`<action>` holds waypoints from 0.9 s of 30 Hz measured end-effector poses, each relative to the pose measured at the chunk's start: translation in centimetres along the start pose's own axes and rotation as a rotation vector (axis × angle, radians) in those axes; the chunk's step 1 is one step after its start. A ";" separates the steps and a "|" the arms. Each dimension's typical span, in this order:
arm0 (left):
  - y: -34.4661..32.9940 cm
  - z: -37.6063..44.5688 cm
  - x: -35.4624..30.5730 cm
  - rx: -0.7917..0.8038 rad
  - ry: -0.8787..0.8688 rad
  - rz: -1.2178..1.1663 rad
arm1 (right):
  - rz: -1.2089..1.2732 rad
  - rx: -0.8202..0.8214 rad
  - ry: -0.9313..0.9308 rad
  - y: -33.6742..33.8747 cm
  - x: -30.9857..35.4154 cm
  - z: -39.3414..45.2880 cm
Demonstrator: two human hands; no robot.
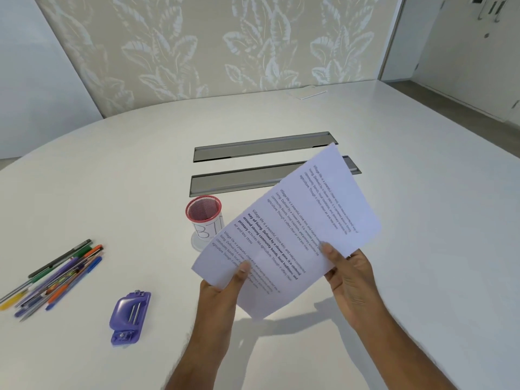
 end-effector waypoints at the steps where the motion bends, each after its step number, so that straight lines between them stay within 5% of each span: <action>1: -0.2 -0.3 0.2 0.009 0.010 -0.027 | -0.003 0.004 -0.001 -0.4 -0.5 0.0; 12: 2.8 -3.4 2.7 -0.047 0.136 -0.205 | -0.240 -0.049 0.034 -2.3 -3.5 -0.6; 27: 11.3 -4.2 1.2 0.108 0.202 0.460 | -0.510 -0.099 -0.020 -1.7 -8.0 -2.5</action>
Point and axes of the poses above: each hand's wrist, its own z-axis towards the middle knuckle, its own y-axis out of the back of the hand, x = y × z, the point moved 3 cm from there along z, towards the middle knuckle, and after that the axes turned 11 degrees about x, right-handed, at the moved point
